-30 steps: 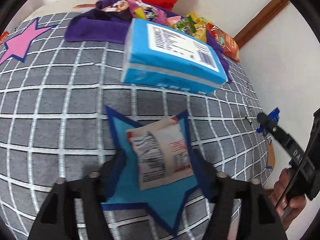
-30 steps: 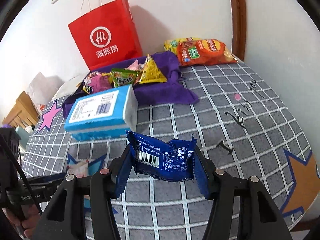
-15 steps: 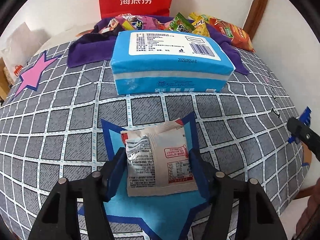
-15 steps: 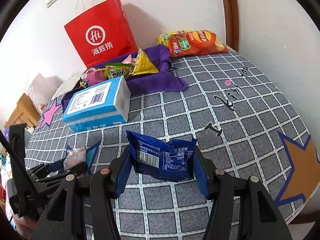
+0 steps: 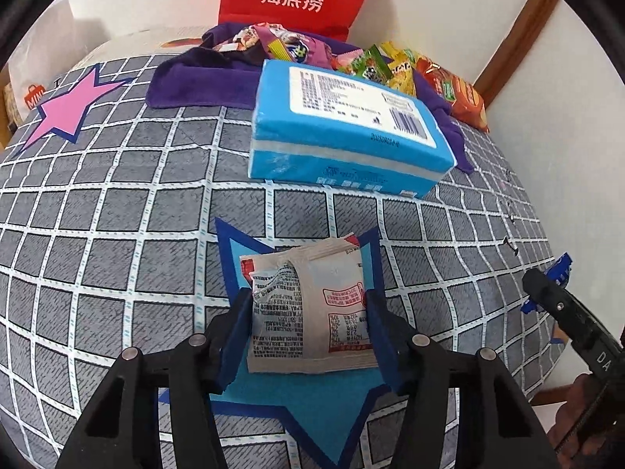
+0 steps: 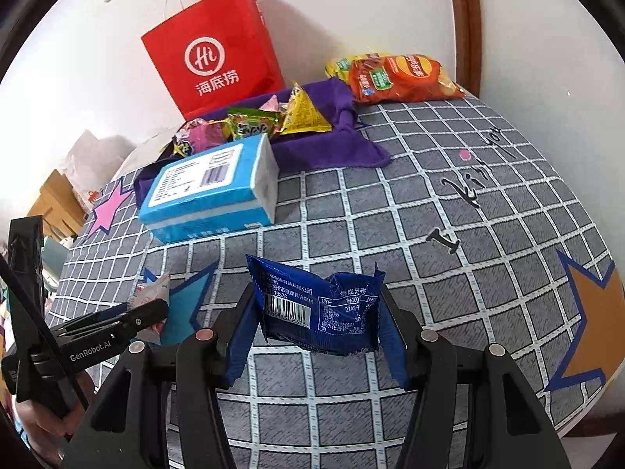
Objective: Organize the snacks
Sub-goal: 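Carry the blue packet and white-red packet toward the purple towel with both tools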
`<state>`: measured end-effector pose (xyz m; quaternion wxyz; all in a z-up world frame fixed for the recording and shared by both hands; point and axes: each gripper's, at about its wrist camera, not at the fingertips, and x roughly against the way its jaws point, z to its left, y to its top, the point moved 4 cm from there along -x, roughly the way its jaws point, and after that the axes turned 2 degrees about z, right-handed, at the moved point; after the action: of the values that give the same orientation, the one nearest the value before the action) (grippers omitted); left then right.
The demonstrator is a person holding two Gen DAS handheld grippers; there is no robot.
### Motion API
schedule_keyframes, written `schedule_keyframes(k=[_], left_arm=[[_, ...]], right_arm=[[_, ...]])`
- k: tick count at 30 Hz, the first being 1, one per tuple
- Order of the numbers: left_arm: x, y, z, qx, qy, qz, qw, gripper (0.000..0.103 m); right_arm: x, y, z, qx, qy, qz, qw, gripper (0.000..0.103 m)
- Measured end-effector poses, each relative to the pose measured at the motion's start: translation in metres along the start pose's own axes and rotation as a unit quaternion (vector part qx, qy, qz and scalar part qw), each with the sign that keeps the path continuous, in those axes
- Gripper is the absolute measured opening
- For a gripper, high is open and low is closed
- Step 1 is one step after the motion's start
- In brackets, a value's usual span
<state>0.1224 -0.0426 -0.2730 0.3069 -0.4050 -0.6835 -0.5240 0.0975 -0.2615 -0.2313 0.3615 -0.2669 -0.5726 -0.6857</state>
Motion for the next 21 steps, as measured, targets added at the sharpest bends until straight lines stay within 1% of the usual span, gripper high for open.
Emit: schedule_keyframes(k=[8, 21], left_arm=[[0.025, 0.006, -0.001, -0.005, -0.011, -0.026, 0.9996, 0.054], [0.058, 0.032, 0.001, -0.011, -0.022, -0.066, 0.9975, 0.054]], right_arm=[[0.004, 0.003, 0.02, 0.019, 0.007, 0.001, 1.0, 0.057], [0.017, 0.03, 0.052, 0.049, 0.018, -0.026, 0.998, 0.057]])
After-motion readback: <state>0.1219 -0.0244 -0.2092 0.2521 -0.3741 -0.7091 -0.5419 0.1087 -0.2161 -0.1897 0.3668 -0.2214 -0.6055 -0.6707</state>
